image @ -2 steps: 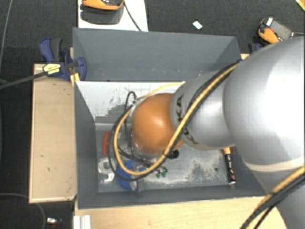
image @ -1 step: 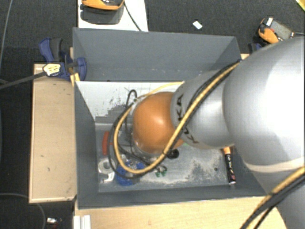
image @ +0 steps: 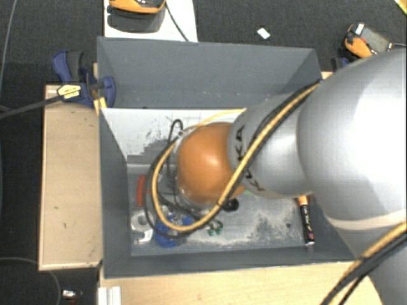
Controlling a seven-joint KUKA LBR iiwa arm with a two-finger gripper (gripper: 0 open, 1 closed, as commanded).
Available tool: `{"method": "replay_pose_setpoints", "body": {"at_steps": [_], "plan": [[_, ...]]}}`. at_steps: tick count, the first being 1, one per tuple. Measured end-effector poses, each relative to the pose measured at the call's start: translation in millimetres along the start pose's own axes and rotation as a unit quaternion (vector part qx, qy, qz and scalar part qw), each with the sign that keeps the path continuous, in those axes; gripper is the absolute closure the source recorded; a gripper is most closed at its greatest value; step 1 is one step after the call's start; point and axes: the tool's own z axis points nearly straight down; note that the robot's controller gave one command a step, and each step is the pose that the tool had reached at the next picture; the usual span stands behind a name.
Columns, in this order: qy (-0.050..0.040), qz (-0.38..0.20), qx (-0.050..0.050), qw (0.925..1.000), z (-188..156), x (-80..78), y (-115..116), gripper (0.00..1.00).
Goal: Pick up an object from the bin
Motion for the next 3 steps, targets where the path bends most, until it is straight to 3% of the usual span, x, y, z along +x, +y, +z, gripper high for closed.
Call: {"method": "replay_pose_setpoints", "body": {"at_steps": [1,3], "plan": [[0.0001,0.002,0.0,1.0,-14.2,0.3,0.0,1.0],[0.0033,0.005,0.0,1.0,-80.9,0.7,0.4,1.0]]}}
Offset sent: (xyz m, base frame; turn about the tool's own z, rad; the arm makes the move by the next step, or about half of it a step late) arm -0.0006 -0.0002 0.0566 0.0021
